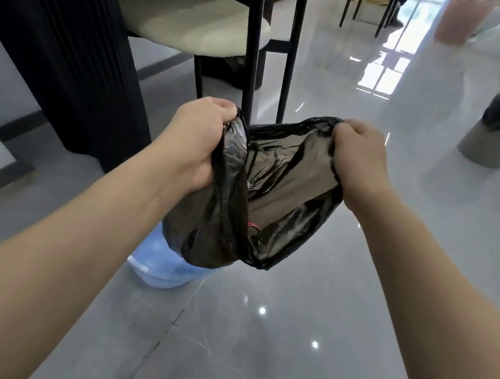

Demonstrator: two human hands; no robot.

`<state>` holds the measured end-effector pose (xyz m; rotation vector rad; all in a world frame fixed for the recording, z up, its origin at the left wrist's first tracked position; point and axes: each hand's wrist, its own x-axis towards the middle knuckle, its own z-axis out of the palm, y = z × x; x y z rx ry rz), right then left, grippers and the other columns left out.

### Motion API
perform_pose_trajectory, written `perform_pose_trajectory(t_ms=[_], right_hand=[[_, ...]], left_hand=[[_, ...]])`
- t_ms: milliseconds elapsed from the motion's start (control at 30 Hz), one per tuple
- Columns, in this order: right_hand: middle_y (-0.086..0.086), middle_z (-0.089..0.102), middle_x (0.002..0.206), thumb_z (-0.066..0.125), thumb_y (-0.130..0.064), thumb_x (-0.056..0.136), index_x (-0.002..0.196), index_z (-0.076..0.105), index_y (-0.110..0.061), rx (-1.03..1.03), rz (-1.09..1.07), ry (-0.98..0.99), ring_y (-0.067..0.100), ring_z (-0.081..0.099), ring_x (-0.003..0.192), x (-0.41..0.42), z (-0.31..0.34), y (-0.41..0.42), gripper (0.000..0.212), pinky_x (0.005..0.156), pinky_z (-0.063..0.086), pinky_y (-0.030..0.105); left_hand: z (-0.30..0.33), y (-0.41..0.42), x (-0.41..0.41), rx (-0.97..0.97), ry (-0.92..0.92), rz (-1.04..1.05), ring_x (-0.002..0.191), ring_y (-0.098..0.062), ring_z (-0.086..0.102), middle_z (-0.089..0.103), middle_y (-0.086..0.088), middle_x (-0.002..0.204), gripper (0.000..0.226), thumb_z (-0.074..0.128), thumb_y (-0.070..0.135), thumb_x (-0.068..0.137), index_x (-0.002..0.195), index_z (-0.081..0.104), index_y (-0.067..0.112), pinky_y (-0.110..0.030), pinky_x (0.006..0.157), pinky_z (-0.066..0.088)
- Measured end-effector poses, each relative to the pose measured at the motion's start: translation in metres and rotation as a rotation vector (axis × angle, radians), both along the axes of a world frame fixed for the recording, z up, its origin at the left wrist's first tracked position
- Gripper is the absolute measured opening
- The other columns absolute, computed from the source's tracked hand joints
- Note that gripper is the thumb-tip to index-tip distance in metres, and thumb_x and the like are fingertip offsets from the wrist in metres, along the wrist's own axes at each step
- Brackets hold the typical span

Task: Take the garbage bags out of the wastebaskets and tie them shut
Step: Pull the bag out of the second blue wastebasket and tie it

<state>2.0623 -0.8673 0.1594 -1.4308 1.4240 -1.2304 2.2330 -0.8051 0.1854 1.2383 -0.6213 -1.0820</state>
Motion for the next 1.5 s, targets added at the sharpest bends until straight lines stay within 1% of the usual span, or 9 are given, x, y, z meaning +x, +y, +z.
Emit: perform_pose_trajectory(t_ms=[167,333,500,667,900,1033,1233,1367,1500], right_hand=[[-0.005,0.032,0.044,0.041,-0.005,0.072,0.052,0.037,-0.019,0.065,0.019,-0.145,0.016,0.028,0.042,-0.018,0.002,-0.014,0.025,0.044,0.023,0.019],[0.011,0.041,0.066,0.044,-0.004,0.077,0.065,0.047,-0.011,0.104,0.093,-0.274,0.023,0.039,0.061,-0.018,0.012,-0.018,0.014,0.054,0.035,0.031],[0.008,0.046,0.059,0.044,-0.004,0.08,0.053,0.053,-0.016,0.107,0.155,-0.373,0.02,0.042,0.051,-0.018,0.017,-0.022,0.032,0.043,0.037,0.022],[0.011,0.035,0.07,0.041,-0.003,0.078,0.078,0.048,-0.007,0.132,0.159,-0.36,0.026,0.034,0.064,-0.014,0.012,-0.02,0.008,0.05,0.036,0.028],[-0.002,0.036,0.046,0.042,-0.001,0.078,0.059,0.043,-0.015,0.17,0.134,-0.325,0.013,0.032,0.037,0.001,0.002,-0.014,0.023,0.038,0.026,0.013],[0.009,0.04,0.062,0.041,-0.003,0.079,0.079,0.053,-0.011,0.194,0.177,-0.296,0.015,0.036,0.043,0.013,-0.003,-0.01,0.014,0.041,0.027,0.016],[0.011,0.056,0.068,0.042,-0.003,0.083,0.08,0.063,-0.009,0.164,0.256,-0.392,0.018,0.053,0.055,0.026,0.002,-0.009,0.021,0.046,0.044,0.019],[0.016,0.059,0.083,0.043,-0.006,0.086,0.09,0.067,-0.009,0.152,0.299,-0.421,0.024,0.055,0.07,0.033,0.006,-0.009,0.024,0.053,0.048,0.026],[0.013,0.056,0.08,0.042,-0.006,0.088,0.088,0.066,-0.012,0.108,0.331,-0.439,0.022,0.052,0.066,0.038,0.01,-0.006,0.024,0.058,0.045,0.028]], left_hand=[[0.006,-0.013,-0.02,-0.098,-0.032,-0.003,0.054,-0.017,0.057,0.055,-0.005,0.065,0.019,0.047,0.005,0.095,0.082,0.059,0.011,-0.037,0.061,0.057],[0.01,-0.024,-0.025,-0.114,-0.123,0.007,0.067,-0.02,0.059,0.057,-0.007,0.073,0.02,0.046,0.007,0.096,0.081,0.058,0.012,-0.042,0.071,0.056],[-0.005,-0.027,-0.018,-0.056,-0.112,0.08,0.059,-0.017,0.057,0.056,-0.005,0.069,0.023,0.046,0.008,0.097,0.078,0.057,0.014,-0.036,0.063,0.054],[-0.014,-0.026,-0.009,-0.057,-0.098,0.089,0.046,-0.012,0.057,0.056,-0.004,0.064,0.022,0.046,0.006,0.096,0.078,0.056,0.013,-0.027,0.05,0.053],[-0.029,-0.022,0.02,0.009,-0.161,0.177,0.057,-0.013,0.055,0.053,-0.004,0.073,0.019,0.044,0.007,0.097,0.082,0.054,0.014,-0.024,0.05,0.052],[-0.036,-0.018,0.042,0.027,-0.163,0.243,0.059,-0.015,0.055,0.053,-0.004,0.075,0.018,0.044,0.007,0.095,0.082,0.054,0.015,-0.029,0.058,0.054],[-0.033,-0.019,0.06,0.018,-0.129,0.305,0.057,-0.016,0.055,0.054,-0.003,0.071,0.02,0.045,0.008,0.089,0.076,0.055,0.018,-0.04,0.065,0.055],[-0.028,-0.02,0.068,0.005,-0.141,0.349,0.042,-0.007,0.055,0.055,-0.001,0.07,0.018,0.045,0.009,0.09,0.079,0.055,0.019,-0.03,0.05,0.053],[-0.018,-0.02,0.078,-0.023,-0.178,0.377,0.058,-0.015,0.053,0.053,-0.003,0.073,0.019,0.041,0.004,0.088,0.079,0.053,0.017,-0.028,0.05,0.051]])
